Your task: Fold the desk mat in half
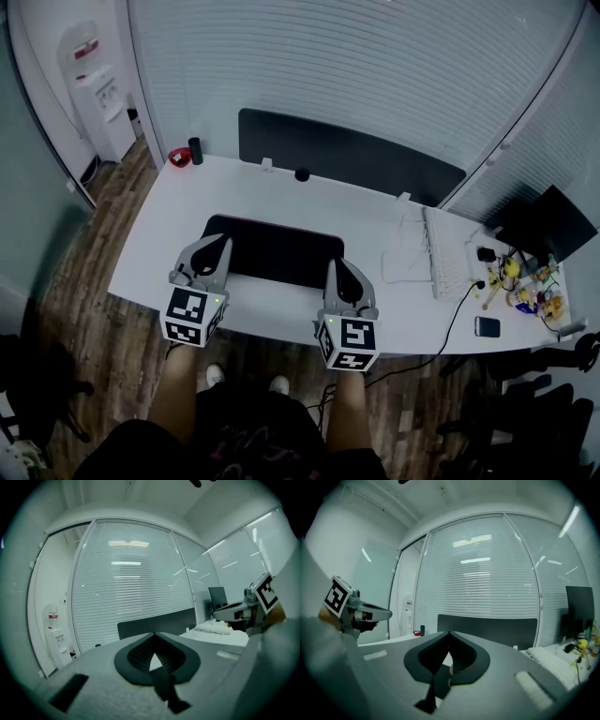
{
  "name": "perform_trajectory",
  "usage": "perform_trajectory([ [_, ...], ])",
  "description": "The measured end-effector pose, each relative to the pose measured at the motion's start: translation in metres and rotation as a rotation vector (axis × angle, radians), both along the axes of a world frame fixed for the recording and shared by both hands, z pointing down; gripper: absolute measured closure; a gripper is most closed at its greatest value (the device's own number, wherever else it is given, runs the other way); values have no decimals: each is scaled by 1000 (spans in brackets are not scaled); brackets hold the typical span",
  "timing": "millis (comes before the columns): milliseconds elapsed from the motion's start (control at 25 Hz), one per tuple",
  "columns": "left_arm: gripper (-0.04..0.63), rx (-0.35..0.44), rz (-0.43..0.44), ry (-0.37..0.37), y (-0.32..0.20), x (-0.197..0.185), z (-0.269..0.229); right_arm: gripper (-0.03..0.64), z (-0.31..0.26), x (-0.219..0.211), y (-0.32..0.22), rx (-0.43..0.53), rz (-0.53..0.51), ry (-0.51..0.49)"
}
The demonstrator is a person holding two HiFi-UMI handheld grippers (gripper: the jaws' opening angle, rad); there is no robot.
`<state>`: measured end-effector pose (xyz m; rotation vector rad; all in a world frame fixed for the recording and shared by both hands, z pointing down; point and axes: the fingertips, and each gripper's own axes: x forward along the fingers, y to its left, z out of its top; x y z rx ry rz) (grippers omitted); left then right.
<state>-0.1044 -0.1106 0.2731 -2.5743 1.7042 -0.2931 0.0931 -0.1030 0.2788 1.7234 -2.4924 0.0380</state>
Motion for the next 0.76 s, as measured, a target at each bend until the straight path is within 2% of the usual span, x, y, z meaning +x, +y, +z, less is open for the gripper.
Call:
perform_trajectory([
  [760,597,4,-15,8,1,-8,-1,609,4,9,-1,-8,13,-12],
])
